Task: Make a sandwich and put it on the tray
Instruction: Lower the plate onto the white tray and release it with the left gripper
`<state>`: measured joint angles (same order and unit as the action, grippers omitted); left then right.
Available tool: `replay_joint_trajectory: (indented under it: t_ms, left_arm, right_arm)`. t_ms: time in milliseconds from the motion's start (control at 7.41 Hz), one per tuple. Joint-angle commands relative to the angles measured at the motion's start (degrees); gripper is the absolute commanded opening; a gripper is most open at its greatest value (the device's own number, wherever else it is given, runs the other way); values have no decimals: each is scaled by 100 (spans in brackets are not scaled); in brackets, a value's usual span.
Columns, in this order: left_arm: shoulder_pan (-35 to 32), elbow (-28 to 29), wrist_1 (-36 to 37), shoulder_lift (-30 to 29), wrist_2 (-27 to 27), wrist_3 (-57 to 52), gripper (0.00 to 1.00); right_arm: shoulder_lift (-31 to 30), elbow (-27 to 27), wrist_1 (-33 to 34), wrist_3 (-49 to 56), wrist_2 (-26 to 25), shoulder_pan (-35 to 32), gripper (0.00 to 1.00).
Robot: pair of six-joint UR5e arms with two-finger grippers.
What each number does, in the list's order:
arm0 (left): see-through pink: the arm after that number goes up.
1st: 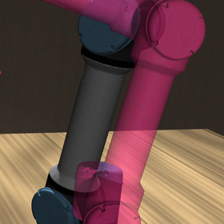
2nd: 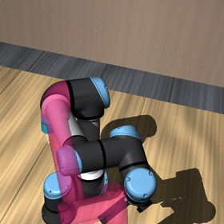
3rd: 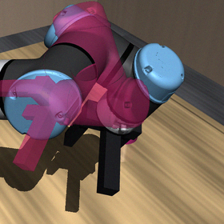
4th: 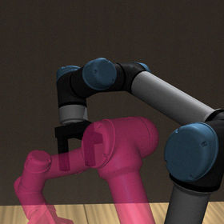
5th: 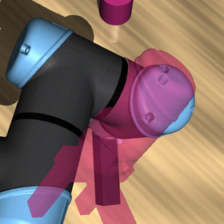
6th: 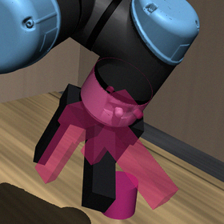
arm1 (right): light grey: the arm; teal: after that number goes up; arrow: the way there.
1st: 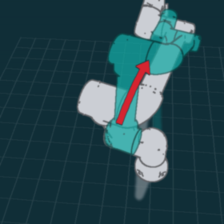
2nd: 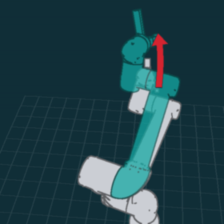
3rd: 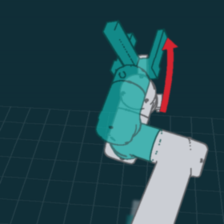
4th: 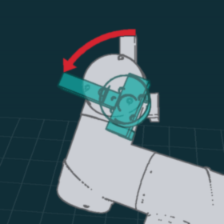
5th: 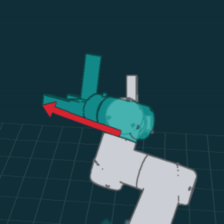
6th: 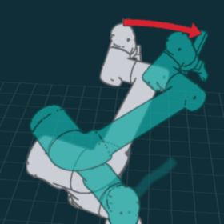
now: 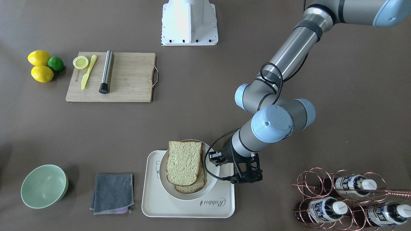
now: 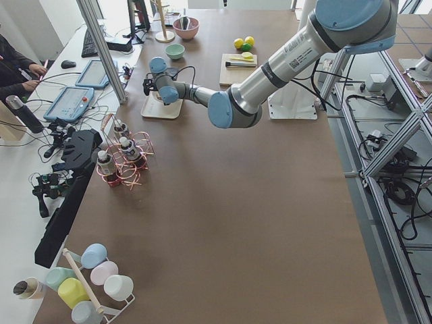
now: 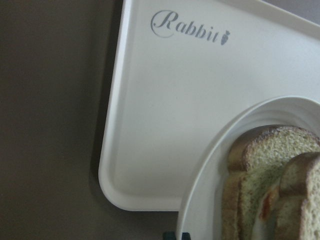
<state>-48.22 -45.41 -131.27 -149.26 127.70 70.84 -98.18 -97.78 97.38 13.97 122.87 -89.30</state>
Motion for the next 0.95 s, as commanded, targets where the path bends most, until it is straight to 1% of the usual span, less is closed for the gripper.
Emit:
replay_joint_trajectory:
  t_ms: [0, 270, 405, 540, 675, 810]
  left_arm:
    - [-12, 656, -241, -279, -297, -9, 0]
    - [-29, 849, -250, -340, -465, 0, 0]
    - [-29, 850, -250, -384, -483, 0, 0]
    - [-29, 858, -259, -410, -492, 0, 20]
    - [-21, 850, -276, -419, -657, 0, 98]
    - [-21, 850, -285, -411, -685, -17, 99]
  right_arm:
    - [10, 5, 0, 0, 9, 0, 100]
    - [10, -4, 0, 0, 35, 0, 100]
    - [10, -4, 0, 0, 44, 0, 100]
    - [18, -4, 0, 0, 44, 0, 100]
    - [10, 5, 0, 0, 44, 0, 100]
    - [10, 5, 0, 0, 79, 0, 100]
